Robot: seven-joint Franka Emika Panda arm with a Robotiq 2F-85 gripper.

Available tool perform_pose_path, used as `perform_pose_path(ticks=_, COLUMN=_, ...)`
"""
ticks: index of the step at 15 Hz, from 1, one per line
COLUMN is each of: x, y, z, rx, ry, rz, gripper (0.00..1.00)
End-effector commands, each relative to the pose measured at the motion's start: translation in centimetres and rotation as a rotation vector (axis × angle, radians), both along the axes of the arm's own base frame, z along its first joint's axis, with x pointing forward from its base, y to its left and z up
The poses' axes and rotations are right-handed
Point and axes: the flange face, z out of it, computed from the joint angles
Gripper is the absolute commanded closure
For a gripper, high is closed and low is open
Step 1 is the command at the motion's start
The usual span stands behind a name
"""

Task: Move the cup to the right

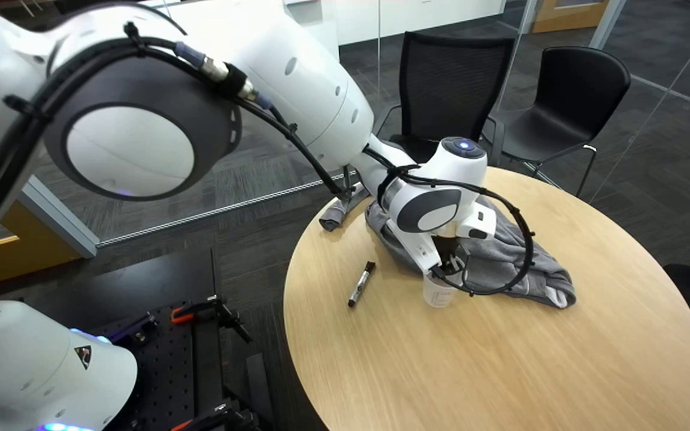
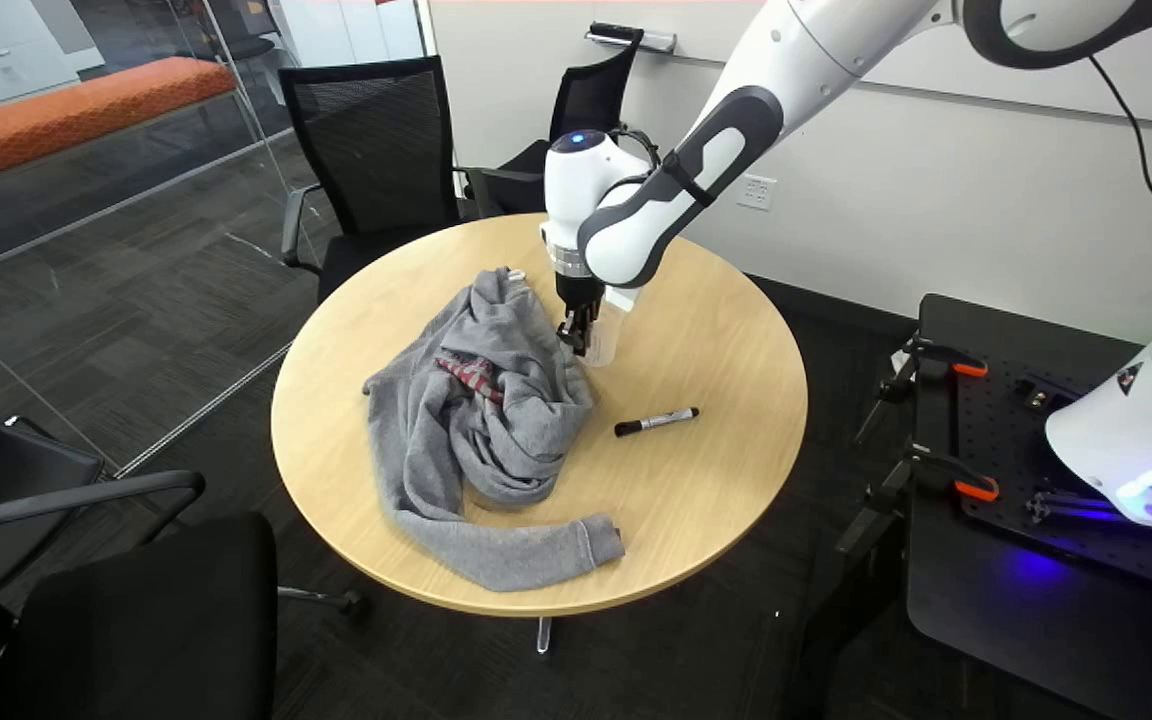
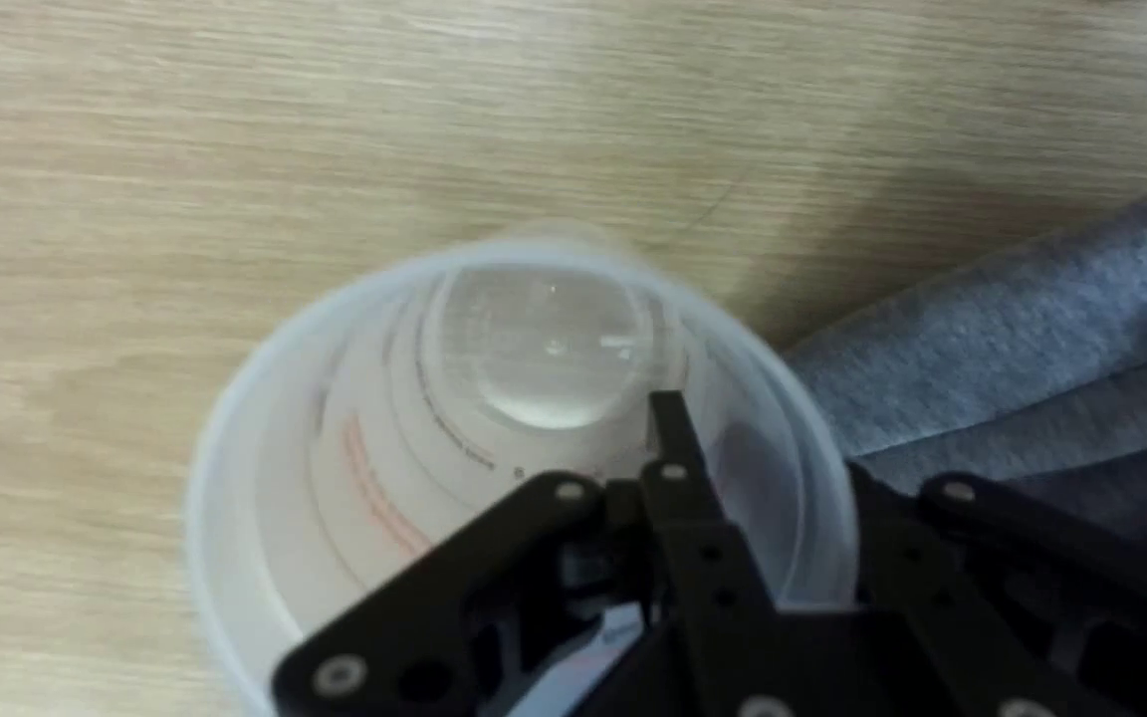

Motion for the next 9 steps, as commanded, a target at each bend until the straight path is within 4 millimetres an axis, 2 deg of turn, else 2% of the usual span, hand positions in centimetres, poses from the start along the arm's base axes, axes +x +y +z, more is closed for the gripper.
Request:
perform_pose_path(ticks=1, x=0.1, y=0.4, z=1.3, rx=0.010, ry=-0.008, rz=-0.007, gripper=1.00)
perform_pose_path(ticks=5, x=0.1, y=-0.1, z=3.1, rx=0.010, ry=-0.033, rz=-0.057, gripper=0.99)
perform_pose_path(ticks=9, x=0.2, y=-2.5, z=5.0, rx=0.020, ry=-0.046, rz=-0.186, gripper=0.99)
